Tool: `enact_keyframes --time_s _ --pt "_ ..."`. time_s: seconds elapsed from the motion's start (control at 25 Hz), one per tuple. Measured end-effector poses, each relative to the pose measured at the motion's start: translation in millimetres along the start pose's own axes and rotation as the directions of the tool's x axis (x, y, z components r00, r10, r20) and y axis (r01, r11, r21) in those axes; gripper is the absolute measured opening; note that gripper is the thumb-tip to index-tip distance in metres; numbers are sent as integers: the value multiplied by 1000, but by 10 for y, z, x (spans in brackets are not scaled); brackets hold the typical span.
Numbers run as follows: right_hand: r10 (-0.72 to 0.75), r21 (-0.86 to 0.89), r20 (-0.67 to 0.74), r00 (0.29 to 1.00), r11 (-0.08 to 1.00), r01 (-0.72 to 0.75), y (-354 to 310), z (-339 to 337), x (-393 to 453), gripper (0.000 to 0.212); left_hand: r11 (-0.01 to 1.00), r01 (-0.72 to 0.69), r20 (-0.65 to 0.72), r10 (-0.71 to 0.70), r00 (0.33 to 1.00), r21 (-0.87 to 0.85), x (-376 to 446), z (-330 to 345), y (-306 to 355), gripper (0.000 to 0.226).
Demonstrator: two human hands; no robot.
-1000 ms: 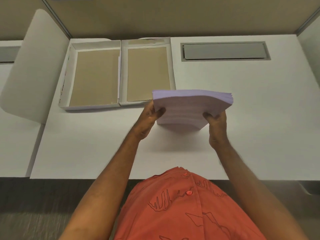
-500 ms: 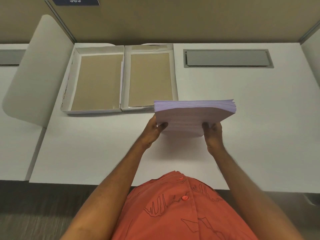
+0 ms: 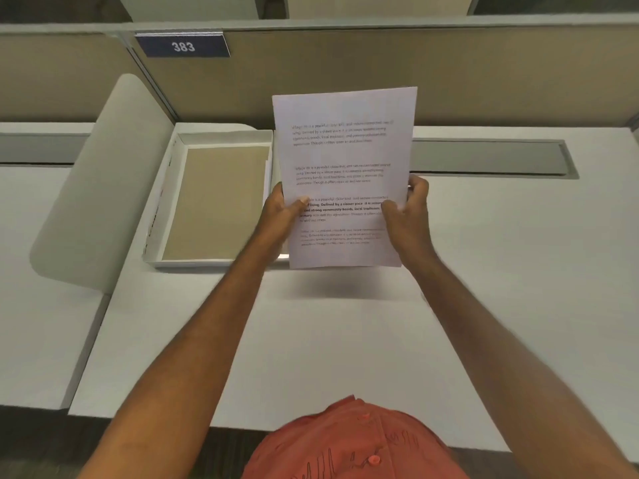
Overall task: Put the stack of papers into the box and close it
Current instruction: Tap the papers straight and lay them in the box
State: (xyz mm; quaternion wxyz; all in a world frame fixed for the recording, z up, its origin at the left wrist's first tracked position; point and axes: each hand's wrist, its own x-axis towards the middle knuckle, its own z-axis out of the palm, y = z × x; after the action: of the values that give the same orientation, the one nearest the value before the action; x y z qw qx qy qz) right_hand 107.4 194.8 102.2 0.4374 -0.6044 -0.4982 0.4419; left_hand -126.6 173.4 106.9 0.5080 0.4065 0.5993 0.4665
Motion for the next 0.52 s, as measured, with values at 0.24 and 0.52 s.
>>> enact_keyframes --time_s 0.24,0.52 --pt "151 -127 45 987 981 -144 180 575 664 53 965 258 -90 -254 963 38 848 -225 -226 39" --pt "270 -276 6 963 926 -258 754 992 997 60 899 418 -116 -404 907 134 1411 -247 -776 38"
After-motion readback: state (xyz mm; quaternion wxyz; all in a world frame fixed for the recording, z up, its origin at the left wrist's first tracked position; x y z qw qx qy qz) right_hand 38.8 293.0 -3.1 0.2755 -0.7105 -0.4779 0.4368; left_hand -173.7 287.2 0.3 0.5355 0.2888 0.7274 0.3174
